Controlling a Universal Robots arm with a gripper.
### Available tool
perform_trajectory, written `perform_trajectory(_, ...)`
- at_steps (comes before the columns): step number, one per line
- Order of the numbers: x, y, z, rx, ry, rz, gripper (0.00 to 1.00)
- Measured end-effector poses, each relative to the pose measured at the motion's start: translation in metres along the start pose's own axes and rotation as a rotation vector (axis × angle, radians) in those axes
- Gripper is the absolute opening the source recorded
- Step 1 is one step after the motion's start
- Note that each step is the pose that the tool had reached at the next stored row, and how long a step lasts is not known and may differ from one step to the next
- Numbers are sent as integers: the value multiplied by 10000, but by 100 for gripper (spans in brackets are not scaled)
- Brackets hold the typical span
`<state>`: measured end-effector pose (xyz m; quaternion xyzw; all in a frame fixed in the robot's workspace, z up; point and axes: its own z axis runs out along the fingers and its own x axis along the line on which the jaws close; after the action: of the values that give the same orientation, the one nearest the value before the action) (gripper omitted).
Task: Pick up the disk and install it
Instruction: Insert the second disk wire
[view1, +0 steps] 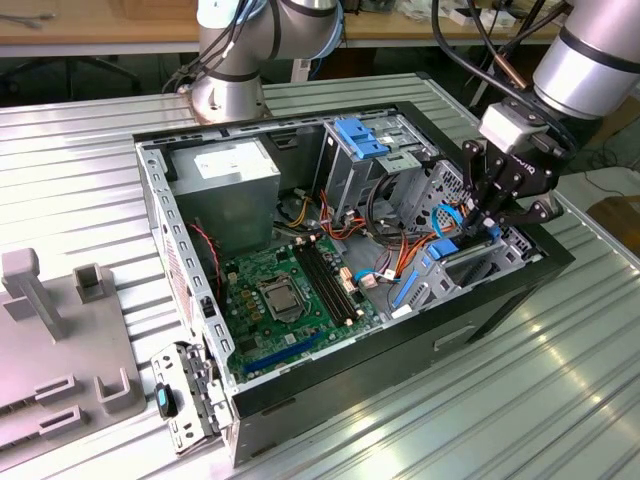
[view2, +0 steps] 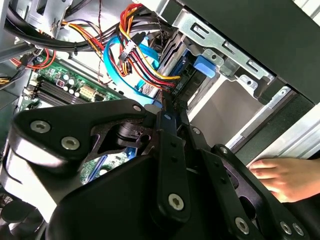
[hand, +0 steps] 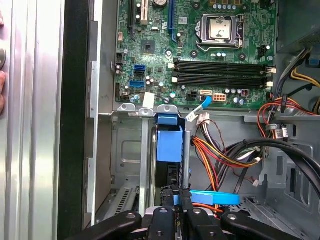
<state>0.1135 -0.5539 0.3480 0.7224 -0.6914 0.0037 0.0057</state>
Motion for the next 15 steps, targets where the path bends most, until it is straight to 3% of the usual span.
perform_trajectory(15,21,1,30,6,-127,-1,16)
